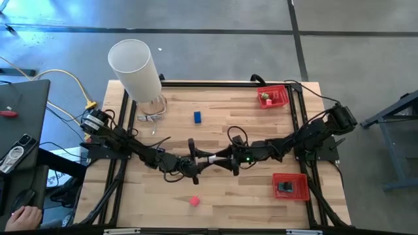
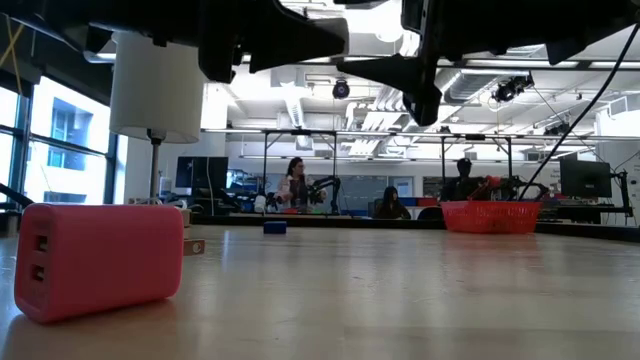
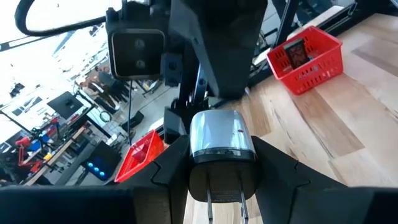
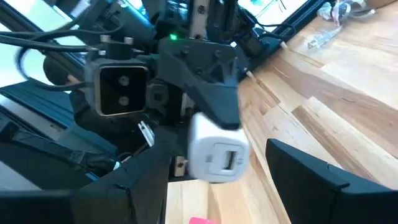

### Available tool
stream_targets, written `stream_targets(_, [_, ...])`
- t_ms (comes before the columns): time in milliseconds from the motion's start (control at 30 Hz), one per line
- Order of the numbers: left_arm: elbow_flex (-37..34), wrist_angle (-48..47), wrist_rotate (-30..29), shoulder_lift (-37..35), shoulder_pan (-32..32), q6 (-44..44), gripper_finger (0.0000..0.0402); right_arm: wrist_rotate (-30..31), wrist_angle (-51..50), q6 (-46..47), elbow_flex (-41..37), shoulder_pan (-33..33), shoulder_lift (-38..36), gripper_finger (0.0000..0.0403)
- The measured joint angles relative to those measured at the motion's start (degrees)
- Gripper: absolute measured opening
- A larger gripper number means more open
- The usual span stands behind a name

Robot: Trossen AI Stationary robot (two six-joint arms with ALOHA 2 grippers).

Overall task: Pick & Place Office items
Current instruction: Put the white charger adapter into the top red basket

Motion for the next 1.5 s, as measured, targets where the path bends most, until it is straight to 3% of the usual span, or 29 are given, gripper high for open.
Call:
stream_targets(1067, [0.77,0.01,3.41,0.0,3.05,-0.5,0.0131,-0.11,0.51,2.58,0.02,-1.65,0.0,0.0254])
stream_targets(1500, [0.75,0.03,3.22,0.0,3.49,3.07,0.0131,-2.98,-0.36,2.3,2.33,-3.08,0.0,0.0243])
